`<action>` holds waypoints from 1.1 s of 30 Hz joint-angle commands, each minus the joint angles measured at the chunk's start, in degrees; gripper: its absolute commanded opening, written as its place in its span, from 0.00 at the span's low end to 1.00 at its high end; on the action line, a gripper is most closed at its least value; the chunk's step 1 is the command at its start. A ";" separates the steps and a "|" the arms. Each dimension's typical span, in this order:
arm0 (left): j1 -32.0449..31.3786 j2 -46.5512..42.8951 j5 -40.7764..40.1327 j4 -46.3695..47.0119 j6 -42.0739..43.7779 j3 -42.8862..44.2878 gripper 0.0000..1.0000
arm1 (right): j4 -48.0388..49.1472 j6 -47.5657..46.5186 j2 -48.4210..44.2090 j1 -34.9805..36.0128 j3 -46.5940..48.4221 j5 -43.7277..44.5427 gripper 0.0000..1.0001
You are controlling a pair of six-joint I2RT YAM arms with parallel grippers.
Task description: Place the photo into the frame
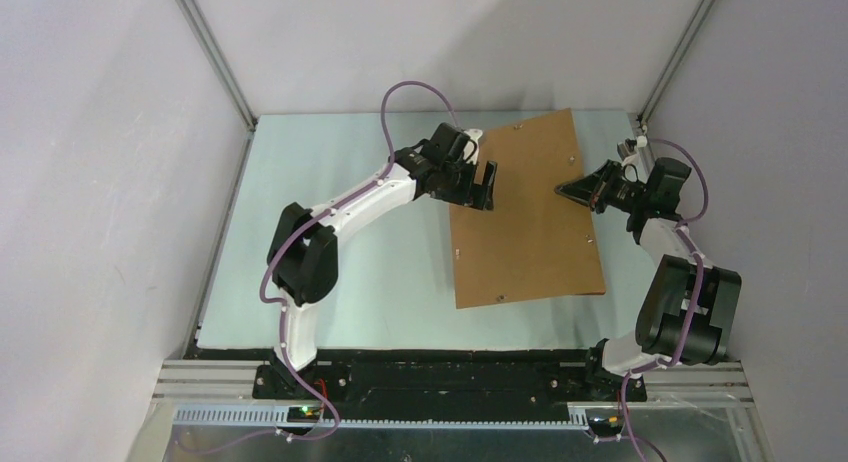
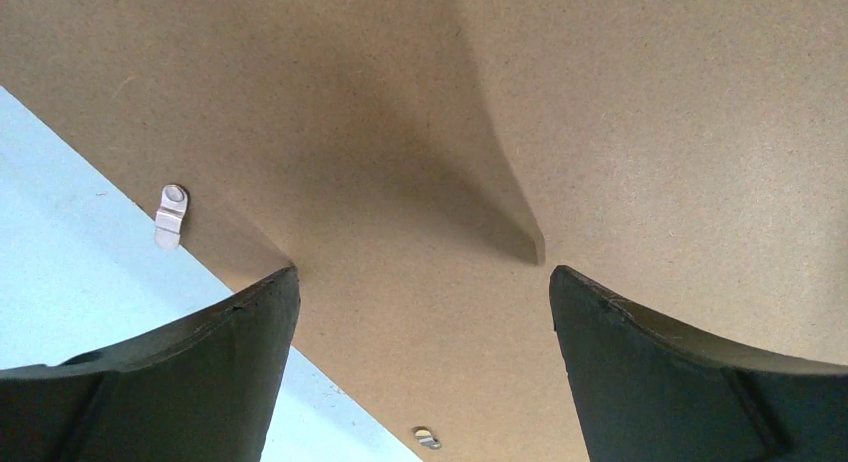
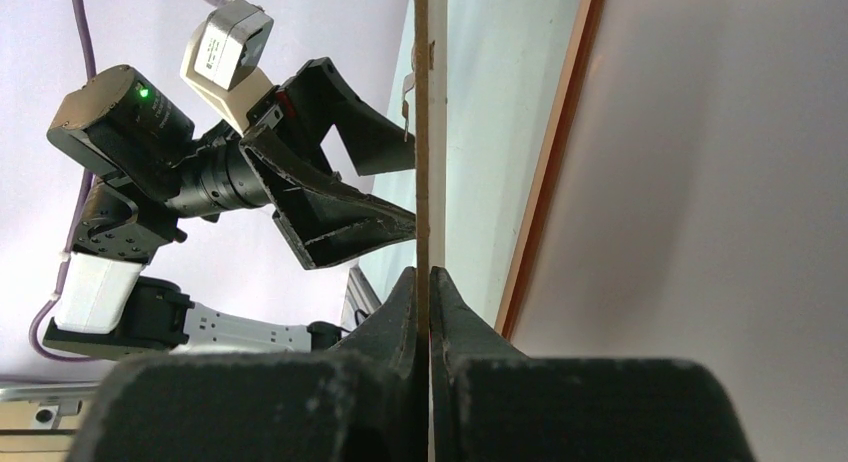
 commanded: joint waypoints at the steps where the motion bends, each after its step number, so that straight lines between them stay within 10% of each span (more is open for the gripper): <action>1: 0.11 -2.39 -0.85 0.95 1.36 0.86 1.00 | 3.62 2.42 -1.93 -0.90 0.62 -4.11 0.00; 19: 6.45 -11.94 -0.25 1.01 6.94 -0.30 1.00 | 10.20 8.92 3.77 -5.22 0.59 -8.35 0.00; 33: 7.71 -1.61 3.82 0.90 4.58 5.59 1.00 | 8.52 8.78 2.70 -5.16 0.53 -8.51 0.00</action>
